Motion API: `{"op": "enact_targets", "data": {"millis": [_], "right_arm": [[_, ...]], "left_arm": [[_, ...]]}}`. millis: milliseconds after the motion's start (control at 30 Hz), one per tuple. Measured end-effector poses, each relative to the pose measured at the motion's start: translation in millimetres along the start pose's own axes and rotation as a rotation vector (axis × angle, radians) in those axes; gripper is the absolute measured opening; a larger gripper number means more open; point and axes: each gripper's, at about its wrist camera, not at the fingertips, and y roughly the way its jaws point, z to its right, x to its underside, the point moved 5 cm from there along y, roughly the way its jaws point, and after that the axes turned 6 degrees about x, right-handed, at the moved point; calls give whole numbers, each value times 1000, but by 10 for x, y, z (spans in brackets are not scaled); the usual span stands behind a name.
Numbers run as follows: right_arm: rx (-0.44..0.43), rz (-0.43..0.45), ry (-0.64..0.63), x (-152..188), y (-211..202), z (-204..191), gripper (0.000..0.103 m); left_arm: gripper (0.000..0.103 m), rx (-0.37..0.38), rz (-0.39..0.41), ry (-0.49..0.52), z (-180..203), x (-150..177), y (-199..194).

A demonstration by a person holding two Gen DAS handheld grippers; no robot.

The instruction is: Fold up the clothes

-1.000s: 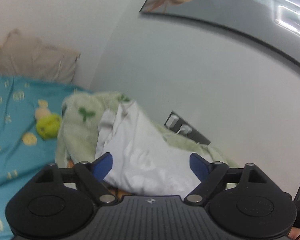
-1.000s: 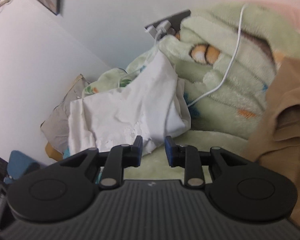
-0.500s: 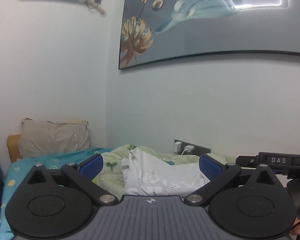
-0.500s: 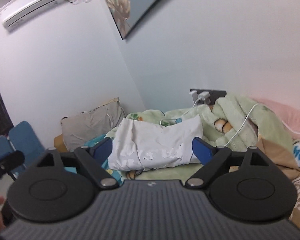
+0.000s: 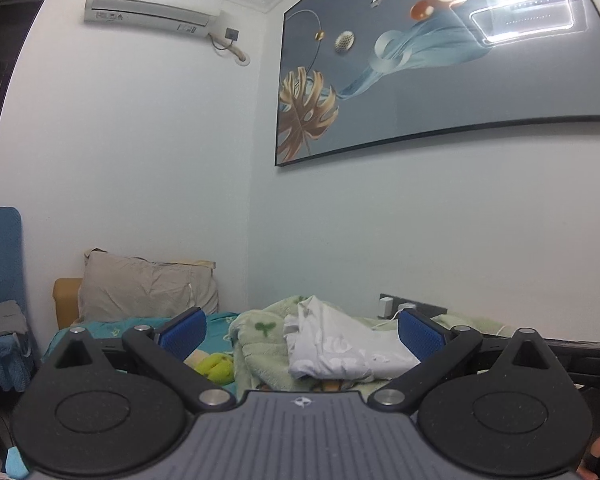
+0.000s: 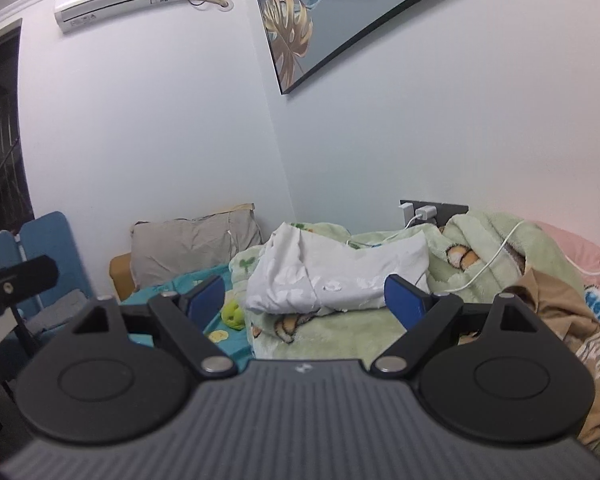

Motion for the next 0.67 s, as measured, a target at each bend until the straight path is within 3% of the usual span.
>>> {"op": "enact_targets", "data": {"millis": [300, 667], "right_arm": [[61, 11, -67, 114, 121, -155, 88], [79, 15, -86, 154, 109, -281, 88]], "left_arm": [[103, 2, -53, -30, -136, 280, 90], [103, 5, -56, -44, -207, 325, 22]]}}
